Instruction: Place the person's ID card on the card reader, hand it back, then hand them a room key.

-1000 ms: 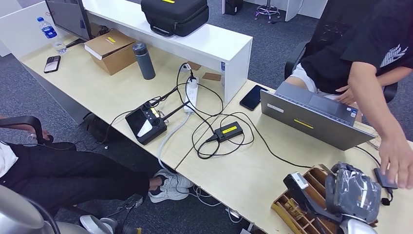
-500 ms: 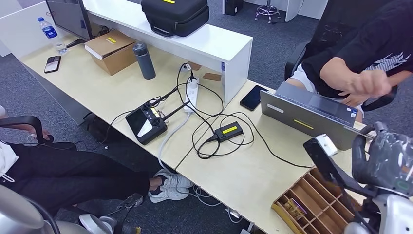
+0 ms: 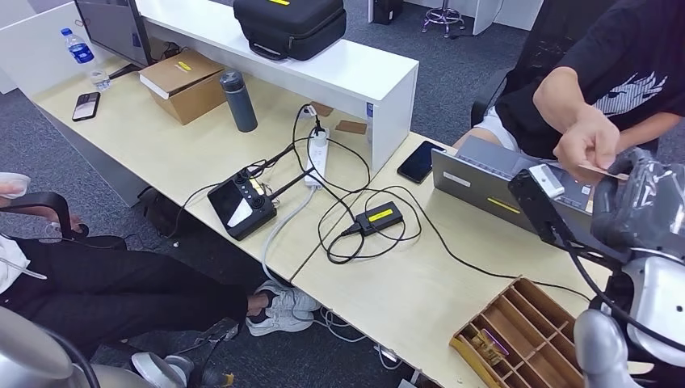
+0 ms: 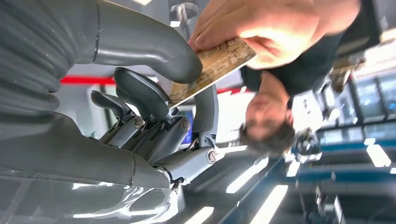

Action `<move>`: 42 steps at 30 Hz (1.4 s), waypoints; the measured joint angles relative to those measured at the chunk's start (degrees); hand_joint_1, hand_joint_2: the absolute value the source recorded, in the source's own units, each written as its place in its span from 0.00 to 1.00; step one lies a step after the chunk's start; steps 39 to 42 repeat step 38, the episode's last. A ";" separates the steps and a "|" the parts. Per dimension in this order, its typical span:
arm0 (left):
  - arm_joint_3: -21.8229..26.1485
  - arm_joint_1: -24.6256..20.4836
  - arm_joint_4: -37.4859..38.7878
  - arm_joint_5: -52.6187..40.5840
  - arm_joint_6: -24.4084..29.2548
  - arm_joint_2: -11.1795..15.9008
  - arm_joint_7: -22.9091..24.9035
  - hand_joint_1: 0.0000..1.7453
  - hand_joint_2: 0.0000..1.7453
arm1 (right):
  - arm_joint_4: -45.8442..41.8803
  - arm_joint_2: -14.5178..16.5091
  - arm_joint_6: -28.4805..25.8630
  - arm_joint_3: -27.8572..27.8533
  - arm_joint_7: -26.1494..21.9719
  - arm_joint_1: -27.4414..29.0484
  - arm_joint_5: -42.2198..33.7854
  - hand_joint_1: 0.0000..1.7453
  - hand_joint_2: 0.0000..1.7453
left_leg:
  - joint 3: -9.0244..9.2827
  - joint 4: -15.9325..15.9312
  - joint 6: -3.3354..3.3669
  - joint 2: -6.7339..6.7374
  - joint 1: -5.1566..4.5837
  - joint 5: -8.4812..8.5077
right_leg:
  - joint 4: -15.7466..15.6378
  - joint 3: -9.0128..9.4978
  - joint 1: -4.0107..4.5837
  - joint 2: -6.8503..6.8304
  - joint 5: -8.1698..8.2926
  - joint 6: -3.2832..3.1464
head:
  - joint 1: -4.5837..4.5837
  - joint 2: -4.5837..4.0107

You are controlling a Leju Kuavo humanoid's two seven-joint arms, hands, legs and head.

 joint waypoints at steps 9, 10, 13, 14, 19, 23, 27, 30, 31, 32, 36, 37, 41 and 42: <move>-1.87 -0.32 0.02 -1.31 -1.65 1.48 -1.15 0.00 1.00 | 17.27 -0.09 2.66 -4.02 -12.19 -6.57 -26.24 0.00 1.00 | 0.03 0.01 -0.02 0.01 0.00 0.02 | 0.00 -0.01 0.00 0.01 0.01 -0.01 | 0.00 0.00; -2.14 -0.32 0.02 -1.35 -1.74 1.62 -1.16 0.00 1.00 | 19.28 -0.27 2.61 -4.84 -12.93 -7.23 -27.38 0.00 1.00 | 0.03 0.01 -0.03 -0.01 0.00 0.03 | 0.00 -0.01 0.00 0.00 0.01 -0.01 | 0.01 0.00; -2.80 -0.33 0.02 -1.50 -1.71 1.88 -0.93 0.00 1.00 | 25.21 -1.54 2.97 -8.40 -14.45 -9.22 -31.95 0.00 1.00 | 0.03 0.03 -0.02 -0.05 0.00 0.04 | 0.00 0.01 0.00 -0.04 0.02 0.00 | 0.01 0.00; -2.93 -0.32 0.02 -1.57 -1.65 1.96 -0.83 0.00 1.00 | 27.11 -2.20 3.18 -9.85 -15.04 -9.89 -33.57 0.00 1.00 | 0.03 0.04 -0.02 -0.06 -0.01 0.05 | 0.00 0.02 0.00 -0.05 0.02 0.01 | 0.00 0.00; -3.77 -0.35 0.09 -1.86 -1.58 2.46 -0.71 0.00 1.00 | 35.21 -7.05 5.12 -18.22 -18.25 -12.95 -43.53 0.00 1.00 | 0.01 0.12 0.01 -0.11 -0.04 0.03 | -0.03 0.05 -0.03 -0.11 0.05 0.07 | 0.01 0.00; -4.13 -0.35 0.21 -1.88 -1.57 2.90 -0.54 0.00 1.00 | 39.70 -12.02 6.03 -27.98 -19.71 -13.95 -56.87 0.00 1.00 | -0.02 0.17 0.04 -0.24 -0.05 0.01 | -0.05 0.06 -0.04 -0.21 0.04 0.08 | 0.01 -0.01; -4.24 -0.37 0.28 -1.75 -1.33 3.11 -0.06 0.00 1.00 | 42.82 -16.78 6.14 -39.78 -20.81 -13.87 -67.46 0.00 1.00 | -0.04 0.18 0.07 -0.26 -0.08 -0.01 | -0.06 0.05 -0.07 -0.21 0.04 0.10 | 0.01 0.00; -4.38 -0.39 0.31 -1.75 -1.27 3.22 0.03 0.00 1.00 | 44.46 -19.65 6.60 -45.97 -21.29 -13.46 -69.95 0.00 1.00 | -0.03 0.18 0.11 -0.19 -0.08 -0.04 | -0.05 0.04 -0.07 -0.15 0.04 0.09 | 0.01 0.00; -4.40 -0.42 0.34 -1.75 -1.27 3.26 0.05 0.00 1.00 | 44.87 -20.24 6.69 -47.28 -21.34 -13.31 -70.10 0.00 1.00 | -0.02 0.18 0.11 -0.12 -0.08 -0.04 | -0.05 0.04 -0.07 -0.10 0.04 0.09 | 0.00 0.00; -4.43 -0.47 0.36 -1.75 -1.26 3.29 0.06 0.00 1.00 | 45.22 -20.70 6.73 -48.35 -21.36 -13.21 -70.12 0.00 1.00 | 0.00 0.17 0.11 -0.04 -0.08 -0.05 | -0.04 0.03 -0.07 -0.03 0.05 0.08 | 0.00 0.00; -4.46 -0.91 0.42 -1.75 -1.26 3.33 0.07 0.00 1.00 | 46.29 -21.61 6.72 -50.84 -21.34 -13.07 -70.11 0.00 1.00 | 0.06 0.16 0.11 0.10 -0.05 -0.06 | -0.01 0.00 -0.04 0.13 0.05 0.07 | -0.01 0.00; -4.46 -0.98 0.44 -1.74 -1.26 3.33 0.07 0.00 1.00 | 46.50 -21.69 6.70 -51.20 -21.34 -13.05 -70.17 0.00 1.00 | 0.07 0.16 0.11 0.10 -0.04 -0.06 | 0.00 -0.01 -0.03 0.13 0.05 0.07 | -0.01 0.00; -4.47 -1.00 0.45 -1.74 -1.26 3.33 0.07 0.00 1.00 | 46.60 -21.75 6.70 -51.37 -21.34 -13.05 -70.18 0.00 1.00 | 0.07 0.16 0.10 0.10 -0.03 -0.06 | 0.00 -0.01 -0.03 0.13 0.05 0.07 | -0.01 0.00; -4.47 -1.00 0.45 -1.74 -1.26 3.33 0.07 0.00 1.00 | 46.60 -21.75 6.70 -51.37 -21.34 -13.05 -70.18 0.00 1.00 | 0.07 0.16 0.10 0.10 -0.03 -0.06 | 0.00 -0.01 -0.03 0.13 0.05 0.07 | -0.01 0.00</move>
